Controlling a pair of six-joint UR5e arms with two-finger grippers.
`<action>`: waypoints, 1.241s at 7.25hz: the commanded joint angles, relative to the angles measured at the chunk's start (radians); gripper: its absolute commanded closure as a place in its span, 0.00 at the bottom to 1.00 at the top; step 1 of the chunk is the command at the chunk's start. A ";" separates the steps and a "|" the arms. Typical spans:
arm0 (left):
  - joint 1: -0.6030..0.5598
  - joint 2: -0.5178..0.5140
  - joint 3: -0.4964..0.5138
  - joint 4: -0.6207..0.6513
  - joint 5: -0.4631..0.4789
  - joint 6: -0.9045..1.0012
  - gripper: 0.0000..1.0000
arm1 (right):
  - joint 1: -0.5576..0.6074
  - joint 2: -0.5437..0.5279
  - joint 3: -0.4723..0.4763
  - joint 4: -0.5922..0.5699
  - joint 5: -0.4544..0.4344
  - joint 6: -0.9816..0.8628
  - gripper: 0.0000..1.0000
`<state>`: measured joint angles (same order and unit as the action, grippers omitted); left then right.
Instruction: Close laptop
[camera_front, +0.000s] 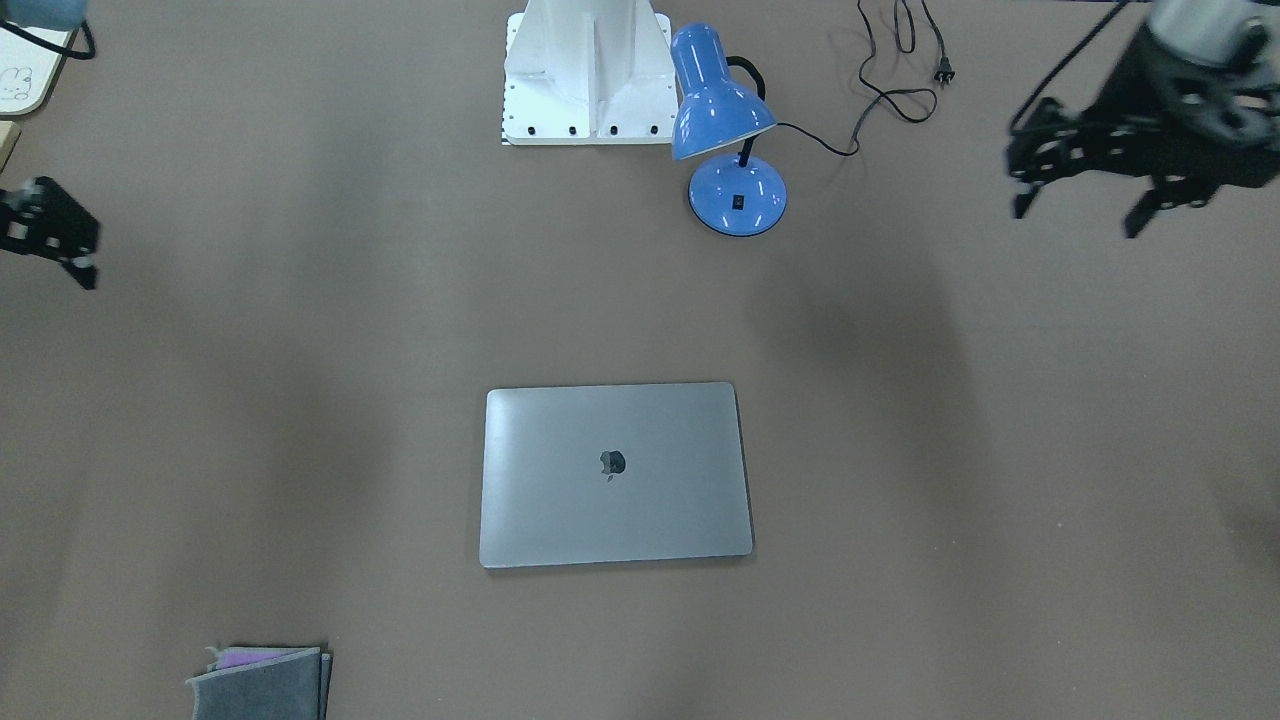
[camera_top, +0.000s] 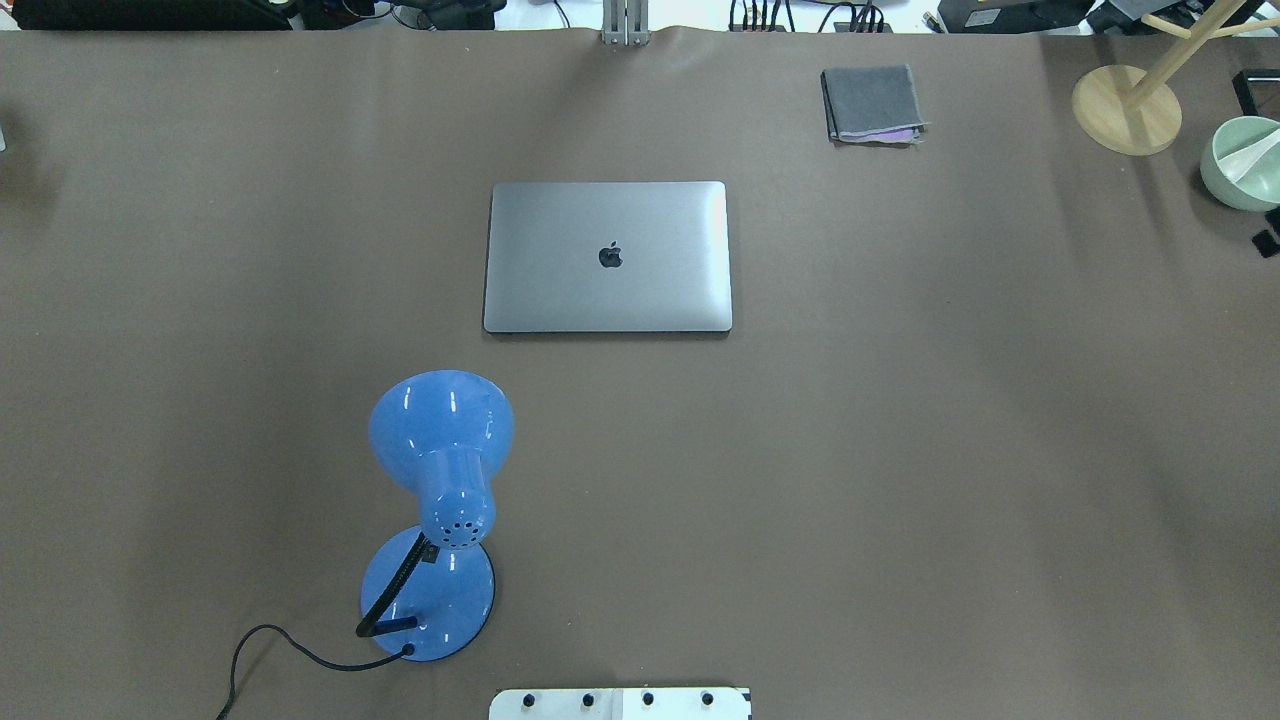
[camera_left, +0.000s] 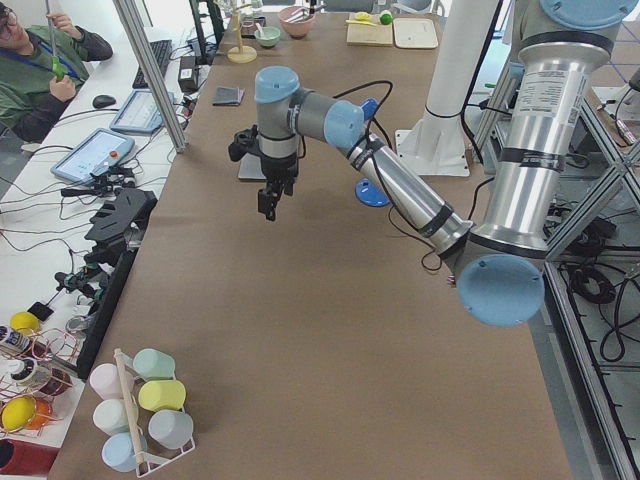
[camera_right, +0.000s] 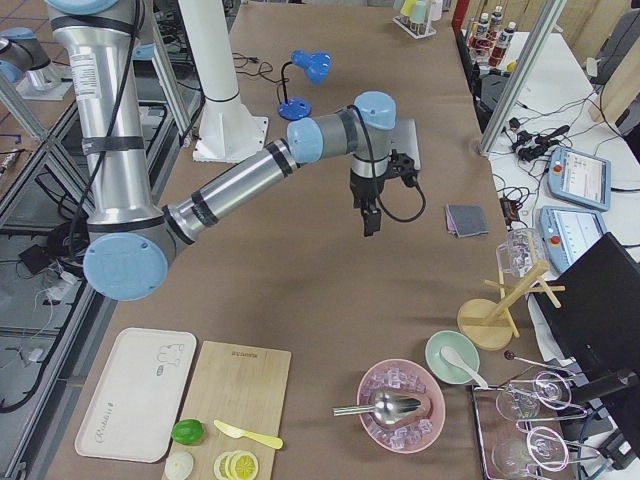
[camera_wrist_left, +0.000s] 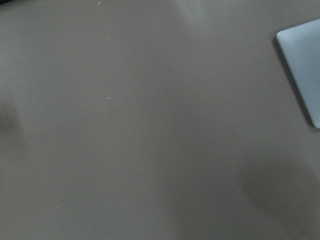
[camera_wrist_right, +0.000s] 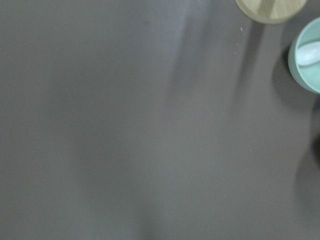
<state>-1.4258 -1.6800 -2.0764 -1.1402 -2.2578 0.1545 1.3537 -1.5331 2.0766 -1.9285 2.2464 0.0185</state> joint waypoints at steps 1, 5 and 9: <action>-0.166 0.103 0.200 -0.010 -0.005 0.316 0.02 | 0.070 -0.172 -0.018 0.003 -0.019 -0.098 0.00; -0.252 0.221 0.249 -0.099 -0.100 0.310 0.02 | 0.078 -0.188 -0.023 0.002 -0.048 -0.088 0.00; -0.255 0.223 0.246 -0.096 -0.091 0.313 0.02 | 0.078 -0.188 -0.026 0.002 0.001 -0.091 0.00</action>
<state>-1.6805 -1.4566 -1.8265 -1.2365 -2.3494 0.4672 1.4312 -1.7212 2.0516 -1.9273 2.2200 -0.0707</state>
